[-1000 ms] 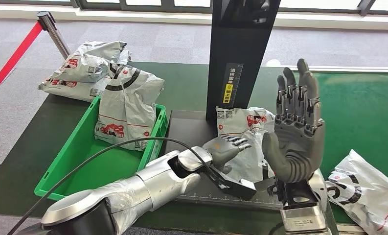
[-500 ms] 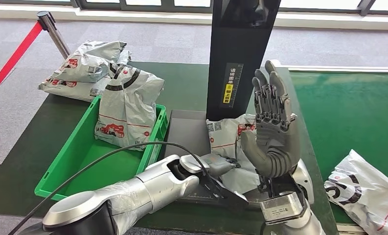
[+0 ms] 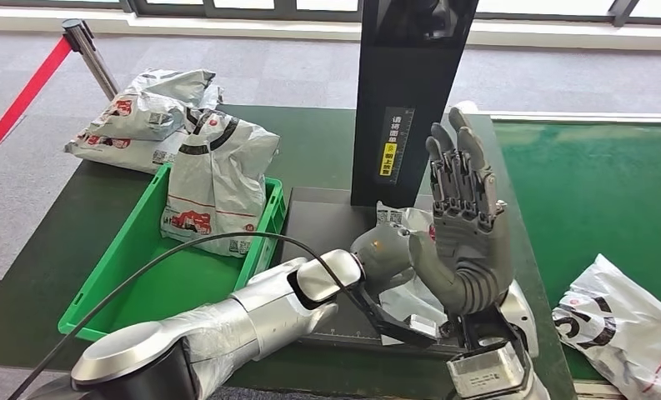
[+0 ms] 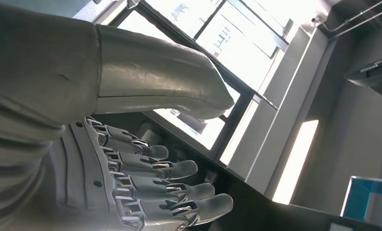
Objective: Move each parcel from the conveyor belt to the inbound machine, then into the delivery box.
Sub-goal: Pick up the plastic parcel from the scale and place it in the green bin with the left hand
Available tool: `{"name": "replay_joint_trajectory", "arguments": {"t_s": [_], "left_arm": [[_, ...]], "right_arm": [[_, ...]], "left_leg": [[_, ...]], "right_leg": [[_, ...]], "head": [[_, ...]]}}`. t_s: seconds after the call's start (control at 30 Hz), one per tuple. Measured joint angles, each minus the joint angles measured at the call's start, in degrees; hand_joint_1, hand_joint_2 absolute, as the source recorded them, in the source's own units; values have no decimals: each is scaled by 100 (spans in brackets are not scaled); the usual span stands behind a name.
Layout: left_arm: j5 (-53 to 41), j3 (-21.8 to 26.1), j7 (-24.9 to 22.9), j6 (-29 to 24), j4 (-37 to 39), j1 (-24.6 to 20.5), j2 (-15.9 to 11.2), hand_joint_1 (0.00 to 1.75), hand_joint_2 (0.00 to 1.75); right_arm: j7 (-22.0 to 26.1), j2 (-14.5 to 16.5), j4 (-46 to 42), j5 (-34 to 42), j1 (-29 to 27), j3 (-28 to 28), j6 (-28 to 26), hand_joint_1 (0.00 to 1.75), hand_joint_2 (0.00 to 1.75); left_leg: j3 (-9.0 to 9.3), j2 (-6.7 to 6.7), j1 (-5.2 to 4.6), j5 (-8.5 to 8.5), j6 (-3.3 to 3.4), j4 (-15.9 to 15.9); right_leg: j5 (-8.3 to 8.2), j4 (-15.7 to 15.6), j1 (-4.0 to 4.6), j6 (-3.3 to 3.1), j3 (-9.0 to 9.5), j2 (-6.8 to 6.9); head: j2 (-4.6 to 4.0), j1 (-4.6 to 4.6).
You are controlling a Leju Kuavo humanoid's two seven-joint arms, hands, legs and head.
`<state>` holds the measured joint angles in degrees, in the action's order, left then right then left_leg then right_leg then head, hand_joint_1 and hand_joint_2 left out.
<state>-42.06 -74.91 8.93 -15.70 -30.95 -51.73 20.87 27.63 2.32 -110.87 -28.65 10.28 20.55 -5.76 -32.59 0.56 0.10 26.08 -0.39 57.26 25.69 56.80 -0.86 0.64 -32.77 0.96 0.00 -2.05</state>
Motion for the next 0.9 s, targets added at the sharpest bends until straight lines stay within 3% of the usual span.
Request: {"name": "replay_joint_trajectory", "arguments": {"t_s": [0.33,0.43,0.57,0.8,0.83,0.9], "left_arm": [[-309,567,35,-48,-50,174,-4,175,175],[-497,702,29,-300,-112,248,-24,175,175],[-1216,1227,71,-767,-514,644,-161,175,175],[-1978,1997,153,-812,-1134,1341,-373,175,175],[-1941,2071,183,-780,-1154,1398,-386,150,175],[-1816,2214,317,-691,-1156,1509,-398,64,175]], "right_arm": [[-27,0,-188,28,-56,0,-14,0,175],[-46,0,-197,41,-65,0,-27,0,175],[-90,0,-240,48,-143,0,-60,0,175],[-15,-2,-287,28,-409,0,-209,0,175],[3,-2,-286,33,-441,0,-219,0,175],[50,-2,-282,45,-497,0,-252,0,175]], "left_leg": [[0,0,1,-2,0,0],[0,0,0,-1,0,0],[-1,1,1,-1,-1,-1],[-8,1,1,0,-1,-2],[-8,1,1,0,-1,-2],[-8,1,1,-1,-1,-2]], "right_leg": [[-1,0,1,0,-1,0],[-1,0,0,0,-1,0],[0,0,1,0,-1,1],[2,0,1,-2,-10,0],[2,0,1,-2,-10,1],[2,0,1,-2,-10,1]], "head": [[0,0],[0,0],[0,-1],[0,0],[0,0],[0,-1]]}}
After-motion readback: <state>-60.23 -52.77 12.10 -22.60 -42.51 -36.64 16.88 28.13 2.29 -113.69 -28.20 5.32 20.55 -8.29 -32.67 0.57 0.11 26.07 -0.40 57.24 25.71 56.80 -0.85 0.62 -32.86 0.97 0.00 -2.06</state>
